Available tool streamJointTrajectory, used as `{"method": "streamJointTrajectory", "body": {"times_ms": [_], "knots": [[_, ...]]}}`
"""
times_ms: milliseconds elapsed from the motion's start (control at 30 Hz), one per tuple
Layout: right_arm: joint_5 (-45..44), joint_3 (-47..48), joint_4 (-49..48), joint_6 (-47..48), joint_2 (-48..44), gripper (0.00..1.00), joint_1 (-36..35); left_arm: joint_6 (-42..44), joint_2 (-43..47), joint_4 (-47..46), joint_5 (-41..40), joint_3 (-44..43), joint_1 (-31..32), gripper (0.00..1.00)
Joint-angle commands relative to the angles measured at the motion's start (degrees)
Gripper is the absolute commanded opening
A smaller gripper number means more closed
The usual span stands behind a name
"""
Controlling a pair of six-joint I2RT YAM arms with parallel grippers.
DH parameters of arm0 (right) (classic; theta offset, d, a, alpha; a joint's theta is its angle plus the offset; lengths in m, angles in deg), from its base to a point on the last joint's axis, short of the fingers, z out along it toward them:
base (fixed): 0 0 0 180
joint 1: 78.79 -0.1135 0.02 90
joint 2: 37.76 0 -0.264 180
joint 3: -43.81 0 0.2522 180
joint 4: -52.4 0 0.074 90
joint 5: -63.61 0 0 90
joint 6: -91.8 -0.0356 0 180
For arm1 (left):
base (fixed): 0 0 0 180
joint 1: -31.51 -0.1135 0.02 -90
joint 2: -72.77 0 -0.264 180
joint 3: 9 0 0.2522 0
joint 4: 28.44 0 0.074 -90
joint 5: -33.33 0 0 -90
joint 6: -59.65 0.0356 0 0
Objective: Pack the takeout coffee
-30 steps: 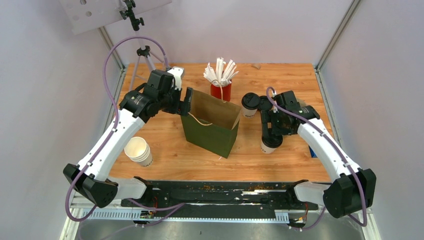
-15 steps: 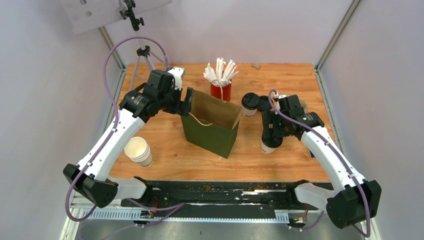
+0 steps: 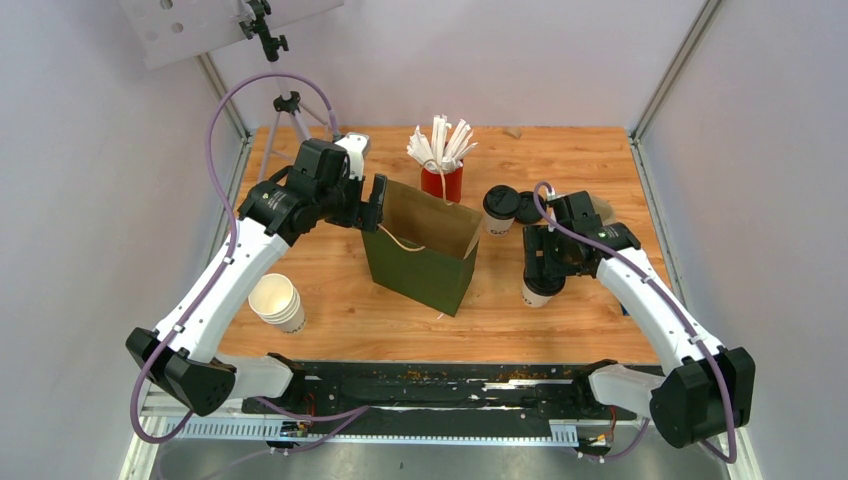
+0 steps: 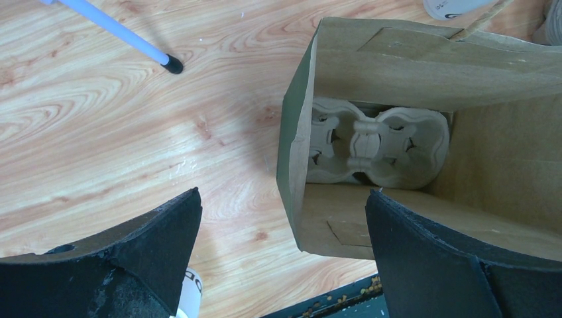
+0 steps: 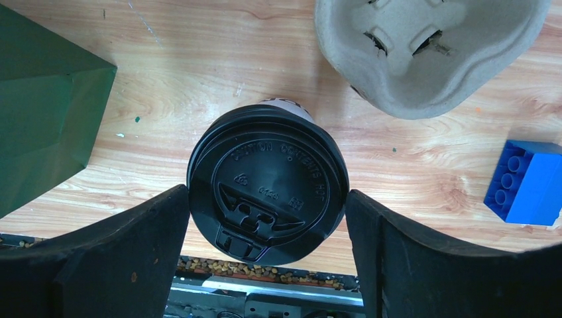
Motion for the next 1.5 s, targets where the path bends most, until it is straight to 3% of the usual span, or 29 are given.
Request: {"method": "streamJointTrajectory", "body": {"times_ms": [0, 367, 600, 933, 1467], "knots": [[-0.7, 0.2, -1.5, -1.6, 0.8, 0.85, 0.2, 0.9, 1.7, -1.6, 0.3, -0.4, -0.1, 0.99], [-1.4, 0.9, -1.1, -1.1, 2.7, 0.76, 0.2, 0.9, 2.0, -1.2, -0.9, -0.6, -0.1, 0.95], [-1.7, 1.5, -0.4, -1.0, 3.6, 0.82, 0.2, 0.7, 1.6, -0.9, -0.8, -1.1, -0.1, 0.94], [-1.2, 2.1, 0.3, -0.8, 4.8, 0.83, 0.1, 1.1, 0.7, -0.8, -0.4, -2.0, 0.0, 0.94], [-1.2, 3.0, 2.1, -1.3, 4.7, 0.75, 0.0, 1.0, 0.8, -0.8, -0.1, -2.3, -0.1, 0.91]]}}
